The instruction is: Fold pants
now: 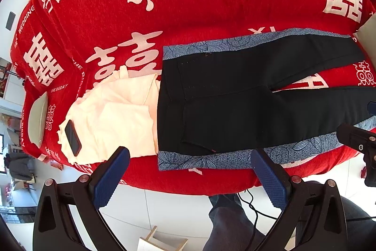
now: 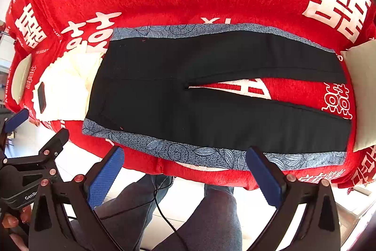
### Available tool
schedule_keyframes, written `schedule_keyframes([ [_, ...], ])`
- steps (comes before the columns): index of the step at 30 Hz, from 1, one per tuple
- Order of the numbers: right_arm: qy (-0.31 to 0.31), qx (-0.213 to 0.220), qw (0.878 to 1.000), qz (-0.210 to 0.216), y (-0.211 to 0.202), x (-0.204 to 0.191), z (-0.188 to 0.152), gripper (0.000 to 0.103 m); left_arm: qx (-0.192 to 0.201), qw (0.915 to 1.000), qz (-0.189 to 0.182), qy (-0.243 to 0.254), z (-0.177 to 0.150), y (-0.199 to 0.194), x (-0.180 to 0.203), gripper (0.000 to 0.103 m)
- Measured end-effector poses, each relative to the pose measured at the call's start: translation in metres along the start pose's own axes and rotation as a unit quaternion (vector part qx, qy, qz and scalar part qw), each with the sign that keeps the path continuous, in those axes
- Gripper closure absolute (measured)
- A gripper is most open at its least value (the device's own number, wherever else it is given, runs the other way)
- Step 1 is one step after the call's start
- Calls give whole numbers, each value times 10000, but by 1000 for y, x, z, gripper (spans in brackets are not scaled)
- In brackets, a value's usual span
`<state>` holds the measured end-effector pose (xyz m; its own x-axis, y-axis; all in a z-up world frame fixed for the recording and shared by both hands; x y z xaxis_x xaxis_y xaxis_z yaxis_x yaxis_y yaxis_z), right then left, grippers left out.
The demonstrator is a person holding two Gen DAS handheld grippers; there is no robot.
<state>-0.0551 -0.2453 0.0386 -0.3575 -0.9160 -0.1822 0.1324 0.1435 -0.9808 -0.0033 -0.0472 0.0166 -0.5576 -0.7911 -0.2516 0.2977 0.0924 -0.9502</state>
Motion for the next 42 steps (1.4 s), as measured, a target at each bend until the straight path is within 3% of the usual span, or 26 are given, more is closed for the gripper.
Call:
schedule_keyframes([
  [6, -210, -28, 9998, 36, -2, 8, 4, 0, -128, 9983, -187, -533, -5, -7, 3, 0],
  [16, -504, -222, 9983, 190, 11, 42, 4, 0, -341, 9865, -572, -1498, -16, -7, 21, 0],
  [22, 188, -161, 9941, 1053, 29, 64, -6, 0, -332, 9828, -1006, -1516, -22, 21, 18, 0],
  [26, 1068, -137, 9711, 2129, 65, 79, -27, 0, -469, 9730, -1460, -1725, -35, 75, 6, 0],
  [28, 1367, -184, 9594, 2459, 90, 79, -42, 1, -525, 9686, -1579, -1845, -44, 101, 1, 0],
  [31, 1683, -376, 9415, 2896, 133, 71, -68, 22, -675, 9602, -1793, -2032, -60, 142, -5, 0],
  [33, 1939, -498, 9240, 3257, 164, 64, -85, 28, -717, 9515, -2050, -2180, -70, 165, -8, 0],
  [37, 2353, -450, 9039, 3542, 214, 60, -107, 28, -767, 9447, -2259, -2251, -83, 196, -6, 0],
  [42, 2550, 52, 8896, 3790, 229, 68, -108, 28, -748, 9387, -2515, -2235, -89, 212, 2, 0],
])
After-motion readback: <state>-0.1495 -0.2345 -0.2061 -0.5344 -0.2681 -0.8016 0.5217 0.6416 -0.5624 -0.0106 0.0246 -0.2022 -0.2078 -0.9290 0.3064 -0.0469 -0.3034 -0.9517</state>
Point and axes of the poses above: each gripper's, at about its wrist camera, not at the fingertips, and y roughly the way its jaws point, x to its right, z to its top, the point moved 2 cm from there along y, roughly the way its jaws point, and after that the axes turned 2 degrees about -x, right-handed, at the moved point
